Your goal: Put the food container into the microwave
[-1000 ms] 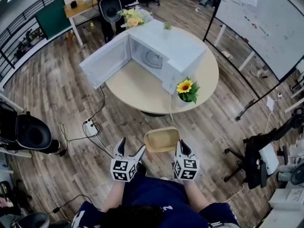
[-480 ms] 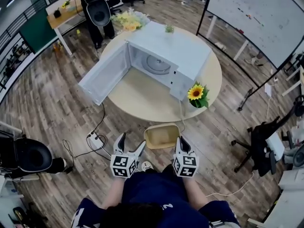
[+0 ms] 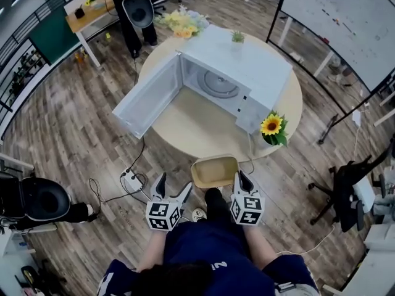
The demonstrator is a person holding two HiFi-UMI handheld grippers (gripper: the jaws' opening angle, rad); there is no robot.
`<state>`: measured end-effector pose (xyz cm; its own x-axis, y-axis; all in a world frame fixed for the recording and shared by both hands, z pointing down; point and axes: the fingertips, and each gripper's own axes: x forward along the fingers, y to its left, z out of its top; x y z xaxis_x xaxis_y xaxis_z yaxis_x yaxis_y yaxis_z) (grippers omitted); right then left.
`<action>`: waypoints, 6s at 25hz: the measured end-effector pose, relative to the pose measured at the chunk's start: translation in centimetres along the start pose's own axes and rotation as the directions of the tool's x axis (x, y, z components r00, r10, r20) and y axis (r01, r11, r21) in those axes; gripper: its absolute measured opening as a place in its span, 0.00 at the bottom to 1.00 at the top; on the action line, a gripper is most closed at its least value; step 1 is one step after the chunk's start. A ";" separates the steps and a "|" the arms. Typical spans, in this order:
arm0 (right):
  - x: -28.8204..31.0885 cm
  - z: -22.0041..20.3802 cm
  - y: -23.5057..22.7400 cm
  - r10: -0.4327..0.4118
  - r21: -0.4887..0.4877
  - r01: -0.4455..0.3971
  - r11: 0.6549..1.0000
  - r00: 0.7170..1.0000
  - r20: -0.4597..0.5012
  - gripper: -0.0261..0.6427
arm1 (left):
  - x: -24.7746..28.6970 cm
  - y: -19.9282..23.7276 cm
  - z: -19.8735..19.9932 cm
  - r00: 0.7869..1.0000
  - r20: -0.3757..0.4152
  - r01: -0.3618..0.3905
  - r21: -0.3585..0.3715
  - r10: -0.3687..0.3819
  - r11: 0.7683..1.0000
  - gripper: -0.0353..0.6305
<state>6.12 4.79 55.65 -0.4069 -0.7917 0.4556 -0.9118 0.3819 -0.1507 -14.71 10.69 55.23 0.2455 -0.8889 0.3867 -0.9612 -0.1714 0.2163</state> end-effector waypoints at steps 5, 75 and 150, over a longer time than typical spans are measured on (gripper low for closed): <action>4.0 1.5 0.2 0.033 -0.019 -0.033 0.999 0.999 -0.010 0.09 | 1.2 2.6 0.3 0.999 -0.001 -0.052 -0.028 0.052 0.998 0.67; 25.2 13.5 0.2 0.101 -0.014 -0.101 0.995 0.995 -0.023 0.35 | 29.4 12.1 13.6 0.964 -0.181 -0.206 -0.044 0.195 0.977 0.08; 23.9 12.5 -0.2 0.100 -0.001 -0.100 0.995 0.995 -0.002 0.36 | 36.2 7.6 19.9 0.988 0.044 0.152 -0.179 -0.147 0.972 0.51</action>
<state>-4.11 -20.23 55.60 -0.4958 -0.7489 0.4397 -0.8666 0.4595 -0.1947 -15.62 -31.25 53.01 0.3782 -0.8719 0.3110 -0.8743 -0.2261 0.4295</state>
